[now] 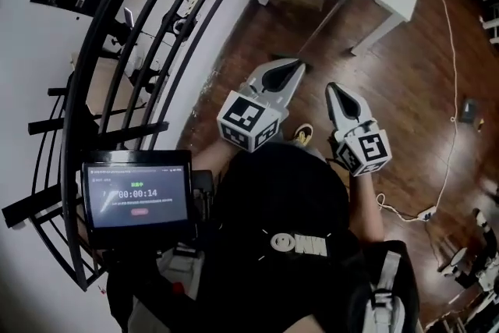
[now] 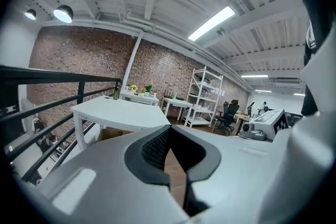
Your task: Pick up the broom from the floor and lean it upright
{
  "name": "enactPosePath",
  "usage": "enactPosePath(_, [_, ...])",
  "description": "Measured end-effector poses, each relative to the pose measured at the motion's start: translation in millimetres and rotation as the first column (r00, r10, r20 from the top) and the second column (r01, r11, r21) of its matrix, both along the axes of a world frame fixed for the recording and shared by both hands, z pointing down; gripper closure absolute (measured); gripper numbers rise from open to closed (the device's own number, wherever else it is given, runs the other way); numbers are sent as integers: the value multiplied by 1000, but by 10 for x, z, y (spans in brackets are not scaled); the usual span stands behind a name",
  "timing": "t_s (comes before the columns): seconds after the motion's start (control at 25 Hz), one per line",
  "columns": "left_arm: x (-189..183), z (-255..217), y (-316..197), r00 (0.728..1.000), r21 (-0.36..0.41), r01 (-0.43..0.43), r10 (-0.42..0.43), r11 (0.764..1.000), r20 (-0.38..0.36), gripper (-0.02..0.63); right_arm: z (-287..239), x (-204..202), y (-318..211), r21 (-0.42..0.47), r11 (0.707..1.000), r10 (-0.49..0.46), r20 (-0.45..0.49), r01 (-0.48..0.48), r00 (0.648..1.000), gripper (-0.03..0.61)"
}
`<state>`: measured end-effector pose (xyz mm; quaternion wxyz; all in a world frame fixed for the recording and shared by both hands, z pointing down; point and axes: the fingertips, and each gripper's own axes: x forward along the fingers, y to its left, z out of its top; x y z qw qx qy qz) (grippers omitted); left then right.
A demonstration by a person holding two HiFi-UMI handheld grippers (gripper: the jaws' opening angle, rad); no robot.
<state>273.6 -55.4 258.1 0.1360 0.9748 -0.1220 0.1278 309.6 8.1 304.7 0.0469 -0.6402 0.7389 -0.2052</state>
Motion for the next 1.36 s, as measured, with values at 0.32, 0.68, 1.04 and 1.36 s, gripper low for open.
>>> enactPosePath(0.32, [6, -254, 605, 998, 130, -64, 66, 989, -8, 595, -448, -90, 227, 85, 996, 35, -68, -29, 997, 575])
enactPosePath(0.68, [215, -313, 572, 999, 169, -35, 35, 985, 2, 595, -598, 18, 257, 101, 995, 13, -103, -3, 995, 575])
enactPosePath(1.04, [81, -254, 420, 999, 165, 23, -19, 986, -27, 595, -508, -71, 90, 107, 993, -34, -82, 42, 996, 575])
enactPosePath(1.36, [208, -249, 286, 1000, 169, 8, -7, 986, -10, 595, -542, 38, -24, 126, 991, -29, -93, 41, 995, 575])
